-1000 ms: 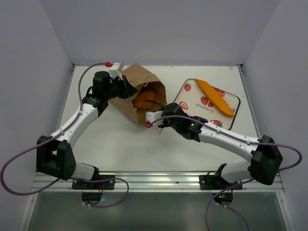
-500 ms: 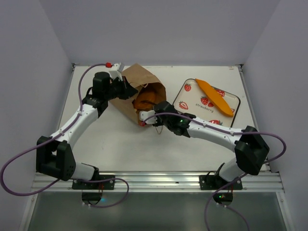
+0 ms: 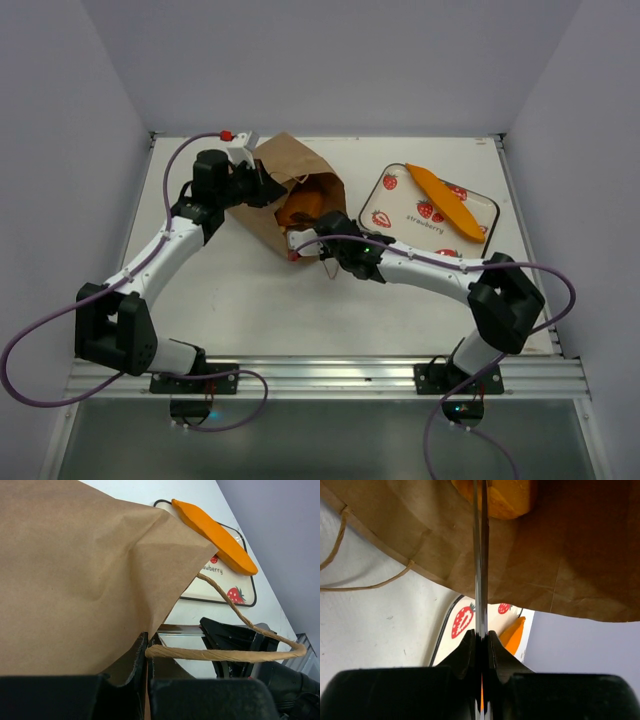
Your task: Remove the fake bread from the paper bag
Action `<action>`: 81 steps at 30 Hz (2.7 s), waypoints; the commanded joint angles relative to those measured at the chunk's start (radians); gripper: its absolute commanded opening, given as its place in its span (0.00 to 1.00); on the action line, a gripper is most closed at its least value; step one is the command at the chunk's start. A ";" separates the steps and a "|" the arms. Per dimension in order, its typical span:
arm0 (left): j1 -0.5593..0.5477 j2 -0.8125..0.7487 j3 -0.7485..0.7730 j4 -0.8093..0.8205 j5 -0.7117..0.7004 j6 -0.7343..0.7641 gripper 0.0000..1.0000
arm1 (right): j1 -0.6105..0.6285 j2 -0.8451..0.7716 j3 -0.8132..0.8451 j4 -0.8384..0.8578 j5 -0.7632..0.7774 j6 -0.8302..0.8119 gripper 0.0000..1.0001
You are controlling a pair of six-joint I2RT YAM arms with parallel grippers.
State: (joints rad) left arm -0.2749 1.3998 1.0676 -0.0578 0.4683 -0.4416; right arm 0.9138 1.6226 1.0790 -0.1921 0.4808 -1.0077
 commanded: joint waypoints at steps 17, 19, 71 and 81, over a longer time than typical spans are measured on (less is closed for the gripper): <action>0.028 -0.021 0.012 0.090 -0.016 0.006 0.02 | -0.003 -0.326 -0.008 -0.211 -0.168 0.187 0.00; 0.031 -0.018 0.017 0.095 -0.016 0.001 0.03 | -0.003 -0.348 -0.024 -0.228 -0.174 0.190 0.00; 0.066 -0.275 -0.245 0.013 -0.089 0.208 0.04 | -0.598 -0.191 0.081 -0.352 -0.266 0.403 0.38; 0.066 -0.275 -0.307 0.041 -0.102 0.224 0.05 | -0.621 -0.204 0.078 -0.351 -0.300 0.426 0.52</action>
State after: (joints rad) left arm -0.2161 1.1385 0.7742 -0.0666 0.3931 -0.2424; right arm 0.3058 1.4391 1.1221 -0.5728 0.1909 -0.6117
